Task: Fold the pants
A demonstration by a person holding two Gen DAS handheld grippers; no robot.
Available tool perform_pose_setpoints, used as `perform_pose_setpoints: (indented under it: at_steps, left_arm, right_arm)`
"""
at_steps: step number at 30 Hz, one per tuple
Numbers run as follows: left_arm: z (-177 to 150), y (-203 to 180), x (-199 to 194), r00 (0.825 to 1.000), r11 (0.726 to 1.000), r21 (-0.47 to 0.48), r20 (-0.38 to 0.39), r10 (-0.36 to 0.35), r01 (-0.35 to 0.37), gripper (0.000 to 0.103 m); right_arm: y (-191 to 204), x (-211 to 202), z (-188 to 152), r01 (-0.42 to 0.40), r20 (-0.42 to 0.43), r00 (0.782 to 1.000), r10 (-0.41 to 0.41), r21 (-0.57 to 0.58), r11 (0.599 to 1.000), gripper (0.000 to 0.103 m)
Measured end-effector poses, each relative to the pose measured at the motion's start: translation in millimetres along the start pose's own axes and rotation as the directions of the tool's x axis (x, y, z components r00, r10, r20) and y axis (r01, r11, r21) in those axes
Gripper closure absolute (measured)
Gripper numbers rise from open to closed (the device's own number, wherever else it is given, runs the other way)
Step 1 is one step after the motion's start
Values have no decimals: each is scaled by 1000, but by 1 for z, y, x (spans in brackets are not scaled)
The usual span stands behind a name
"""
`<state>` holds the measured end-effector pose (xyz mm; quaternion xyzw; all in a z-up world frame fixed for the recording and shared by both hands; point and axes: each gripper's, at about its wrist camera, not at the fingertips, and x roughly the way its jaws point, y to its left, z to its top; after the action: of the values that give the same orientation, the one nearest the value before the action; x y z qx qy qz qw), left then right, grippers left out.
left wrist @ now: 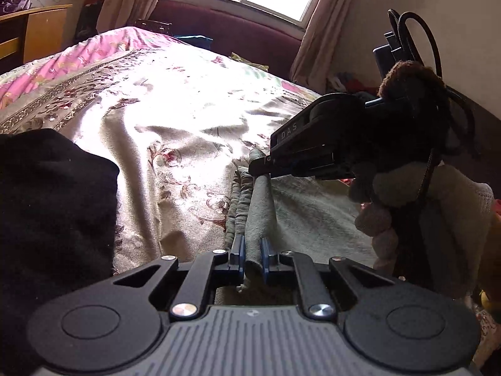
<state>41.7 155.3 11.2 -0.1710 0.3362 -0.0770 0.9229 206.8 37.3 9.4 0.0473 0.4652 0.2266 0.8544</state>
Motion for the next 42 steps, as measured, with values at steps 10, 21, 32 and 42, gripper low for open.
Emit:
perform_pose_setpoints:
  at_steps: [10, 21, 32, 42]
  left_arm:
    - [-1, 5, 3, 997, 998, 20, -44, 62, -61, 74]
    - [2, -42, 33, 993, 971, 236, -109, 54, -27, 68]
    - [25, -89, 46, 995, 933, 355, -103, -14, 50, 64]
    - [28, -159, 184, 937, 860, 447, -335, -96, 248, 63]
  right_arm:
    - [-16, -3, -11, -84, 54, 995, 81, 64, 994, 81]
    - [-95, -63, -95, 100, 143, 982, -121, 147, 984, 71]
    - [-104, -116, -147, -22, 252, 967, -32, 208, 978, 70]
    - [-95, -87, -172, -23, 192, 981, 14, 40, 999, 69]
